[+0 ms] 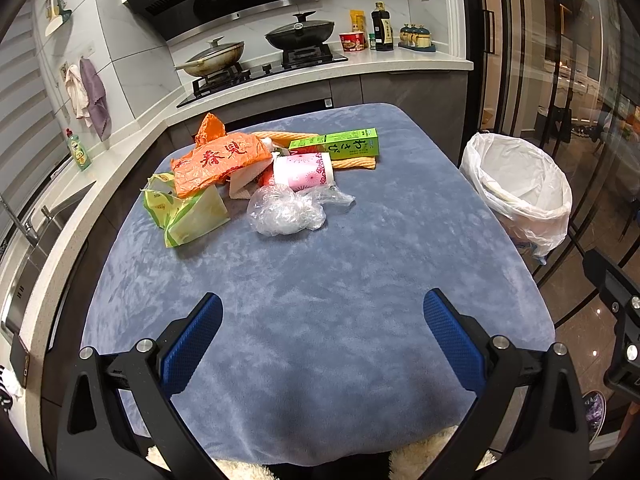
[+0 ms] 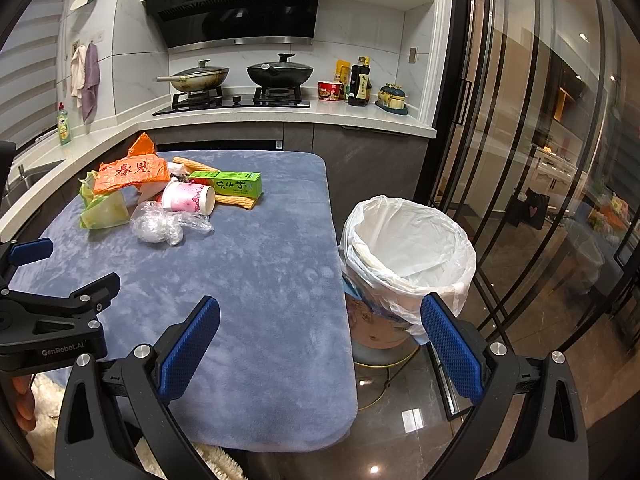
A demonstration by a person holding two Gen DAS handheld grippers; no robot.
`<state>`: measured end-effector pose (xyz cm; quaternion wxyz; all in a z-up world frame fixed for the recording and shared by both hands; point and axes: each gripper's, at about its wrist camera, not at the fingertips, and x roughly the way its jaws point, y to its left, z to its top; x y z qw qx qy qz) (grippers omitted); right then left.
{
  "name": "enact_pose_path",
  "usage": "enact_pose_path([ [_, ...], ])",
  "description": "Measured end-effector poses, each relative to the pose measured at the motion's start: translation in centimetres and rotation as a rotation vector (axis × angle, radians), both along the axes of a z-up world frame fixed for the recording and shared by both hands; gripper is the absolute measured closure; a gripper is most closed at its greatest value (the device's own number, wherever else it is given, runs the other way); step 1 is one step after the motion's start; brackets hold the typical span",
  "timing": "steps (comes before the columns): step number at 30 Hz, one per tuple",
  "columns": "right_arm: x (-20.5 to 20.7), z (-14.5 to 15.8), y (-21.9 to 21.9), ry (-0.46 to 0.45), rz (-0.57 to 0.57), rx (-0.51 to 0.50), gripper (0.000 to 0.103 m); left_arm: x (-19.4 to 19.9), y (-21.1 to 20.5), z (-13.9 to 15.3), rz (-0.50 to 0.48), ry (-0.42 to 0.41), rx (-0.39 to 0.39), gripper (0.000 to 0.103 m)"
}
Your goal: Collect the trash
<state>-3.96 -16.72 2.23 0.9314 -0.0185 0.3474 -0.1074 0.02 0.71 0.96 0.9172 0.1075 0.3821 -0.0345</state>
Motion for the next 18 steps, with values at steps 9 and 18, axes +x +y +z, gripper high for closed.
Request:
enact_pose_path([
  [9, -0.09, -0.09, -0.01, -0.001, 0.001, 0.0, 0.007, 0.02, 0.07, -0.02, 0.0, 0.002, -0.001, 0.007],
  [18, -0.12, -0.03, 0.09, -0.003, 0.0, 0.001, 0.007, -0.1, 0.08, 0.08, 0.0, -0.001, -0.001, 0.007],
])
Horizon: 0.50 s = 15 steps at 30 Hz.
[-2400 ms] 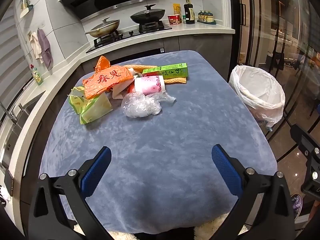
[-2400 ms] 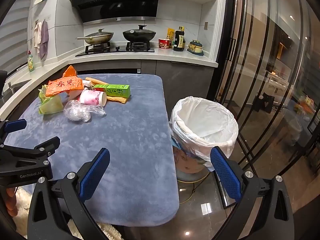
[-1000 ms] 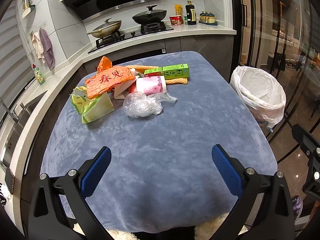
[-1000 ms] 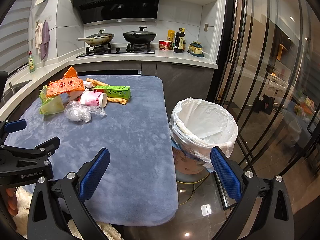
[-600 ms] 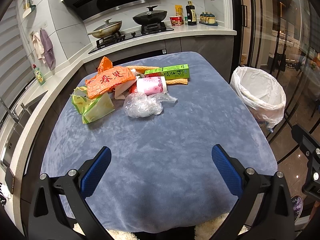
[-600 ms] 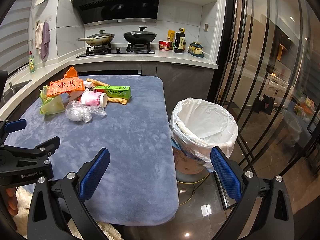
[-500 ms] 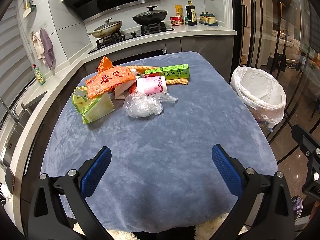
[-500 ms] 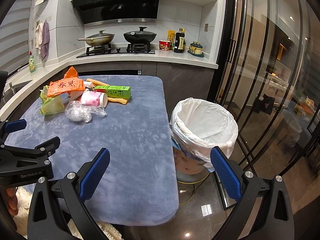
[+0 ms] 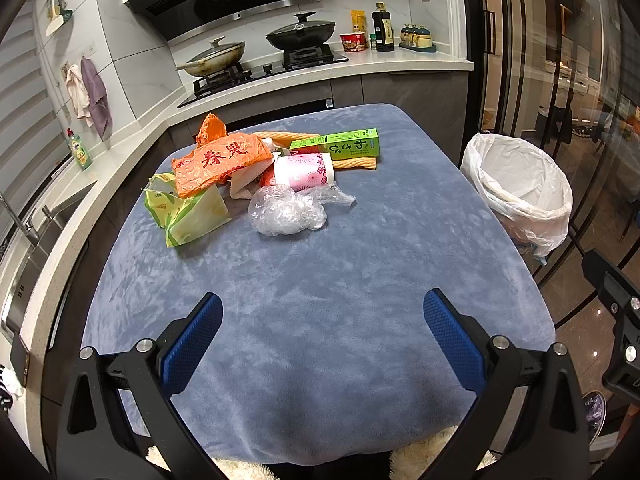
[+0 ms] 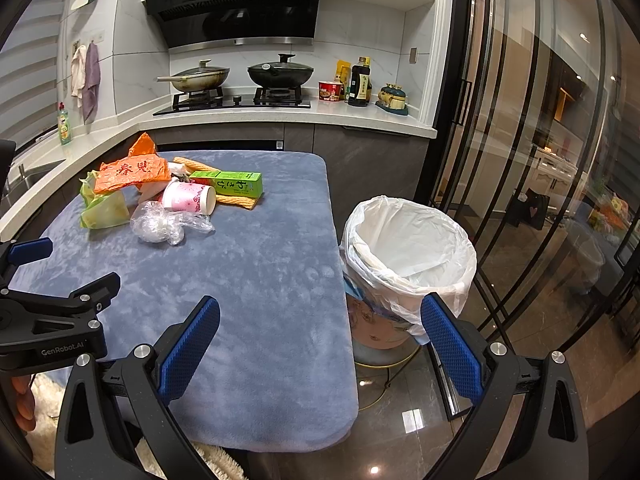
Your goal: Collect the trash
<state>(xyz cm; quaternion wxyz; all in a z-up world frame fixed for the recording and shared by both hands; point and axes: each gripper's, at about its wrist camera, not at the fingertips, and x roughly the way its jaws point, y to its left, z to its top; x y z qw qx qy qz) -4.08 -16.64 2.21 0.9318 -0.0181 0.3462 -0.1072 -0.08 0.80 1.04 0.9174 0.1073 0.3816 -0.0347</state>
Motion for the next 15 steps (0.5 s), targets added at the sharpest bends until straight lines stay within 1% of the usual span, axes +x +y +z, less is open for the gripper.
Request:
enact_pose_path([
  [12, -0.06, -0.37, 0.04, -0.001, -0.001, -0.002, 0.007, -0.06, 0.04, 0.11, -0.001, -0.005, 0.001, 0.007],
  [15, -0.04, 0.29, -0.01, -0.002, -0.005, -0.003, 0.007, -0.09, 0.04, 0.04, -0.001, -0.006, 0.0, 0.007],
])
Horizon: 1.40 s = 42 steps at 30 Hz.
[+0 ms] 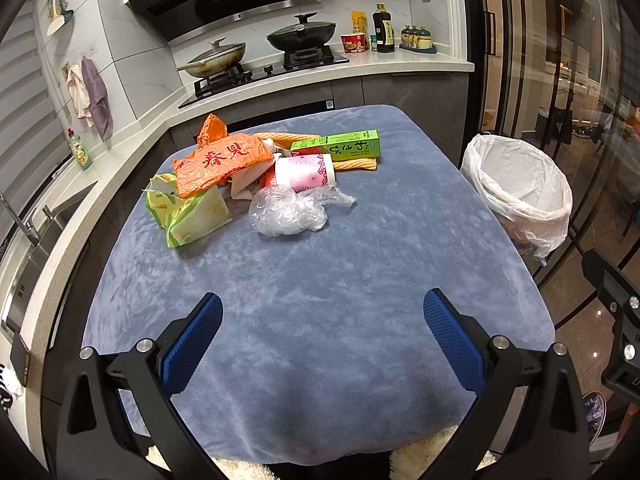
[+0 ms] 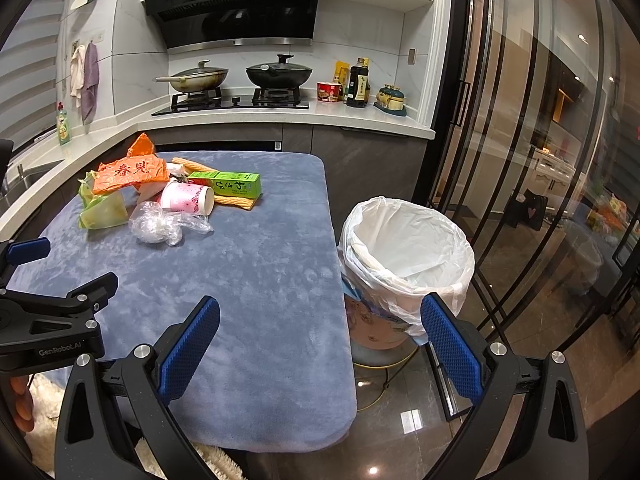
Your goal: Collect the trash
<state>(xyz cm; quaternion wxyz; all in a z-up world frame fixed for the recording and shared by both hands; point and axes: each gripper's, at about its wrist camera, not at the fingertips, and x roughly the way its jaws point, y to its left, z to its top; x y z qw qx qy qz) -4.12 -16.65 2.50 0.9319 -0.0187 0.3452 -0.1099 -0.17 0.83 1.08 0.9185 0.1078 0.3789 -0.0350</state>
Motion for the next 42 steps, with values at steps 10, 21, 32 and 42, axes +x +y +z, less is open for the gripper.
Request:
enact_pose_path([
  [10, -0.2, 0.1, -0.3, -0.001, -0.004, 0.002, 0.007, 0.0, 0.0, 0.0, 0.0, -0.001, 0.0, 0.007],
  [21, 0.0, 0.0, -0.6, -0.002, -0.006, 0.001, 0.007, -0.1, 0.0, 0.1, 0.001, -0.003, 0.0, 0.007],
  [32, 0.5, -0.1, 0.0, -0.005, -0.011, 0.003, 0.007, -0.1, -0.5, 0.5, -0.01, -0.005, -0.017, 0.007],
  [42, 2.5, -0.9, 1.6, 0.003, 0.018, 0.011, 0.007, 1.8, 1.5, -0.4, 0.009, 0.021, -0.057, 0.007],
])
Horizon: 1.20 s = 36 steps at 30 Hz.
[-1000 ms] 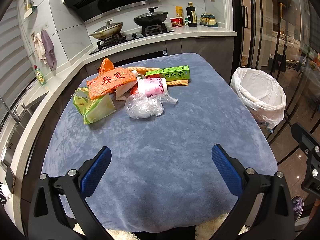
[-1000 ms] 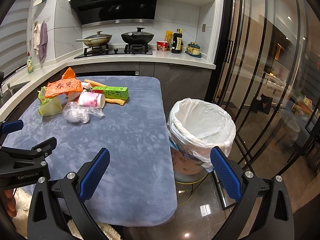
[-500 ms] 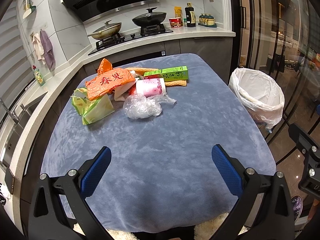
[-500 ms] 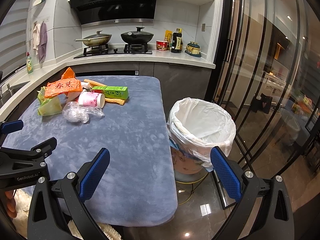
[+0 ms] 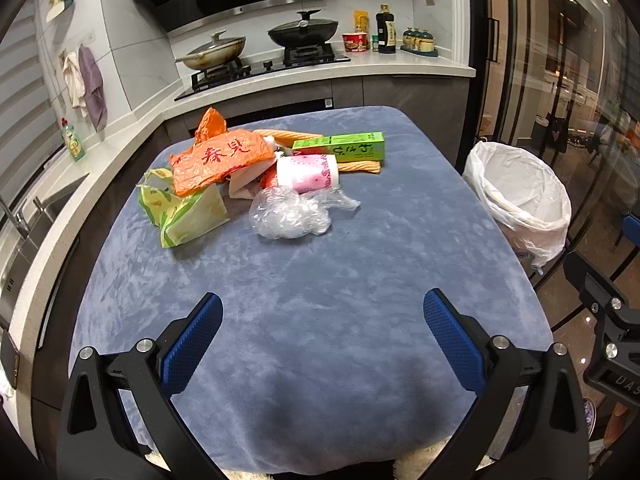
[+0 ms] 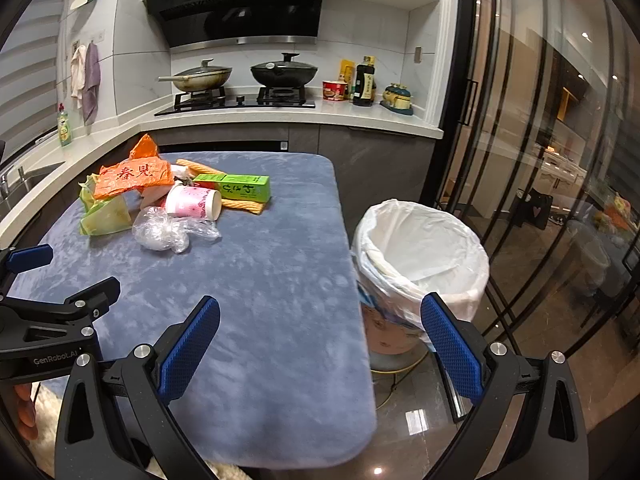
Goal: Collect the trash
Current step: 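Grasp the yellow-green snack bag with the left gripper while the right grasps the clear plastic bag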
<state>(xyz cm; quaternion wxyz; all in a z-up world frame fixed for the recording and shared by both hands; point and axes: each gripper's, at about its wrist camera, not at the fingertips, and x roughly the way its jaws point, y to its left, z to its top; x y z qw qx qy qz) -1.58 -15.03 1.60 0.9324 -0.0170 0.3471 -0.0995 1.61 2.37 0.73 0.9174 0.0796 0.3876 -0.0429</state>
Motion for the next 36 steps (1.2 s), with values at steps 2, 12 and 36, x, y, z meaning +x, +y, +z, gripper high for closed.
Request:
enact_pose_path([
  [2, 0.5, -0.3, 0.4, 0.003, 0.005, 0.001, 0.007, 0.7, 0.8, -0.3, 0.014, 0.012, -0.007, 0.007],
  [12, 5.6, -2.0, 3.4, 0.023, 0.05, 0.02, 0.007, 5.2, 6.5, -1.8, 0.123, 0.049, -0.051, 0.007],
  [36, 19.1, -7.9, 15.2, 0.083, 0.251, 0.103, 0.007, 14.9, 16.8, -5.1, 0.229, 0.064, -0.125, 0.007],
])
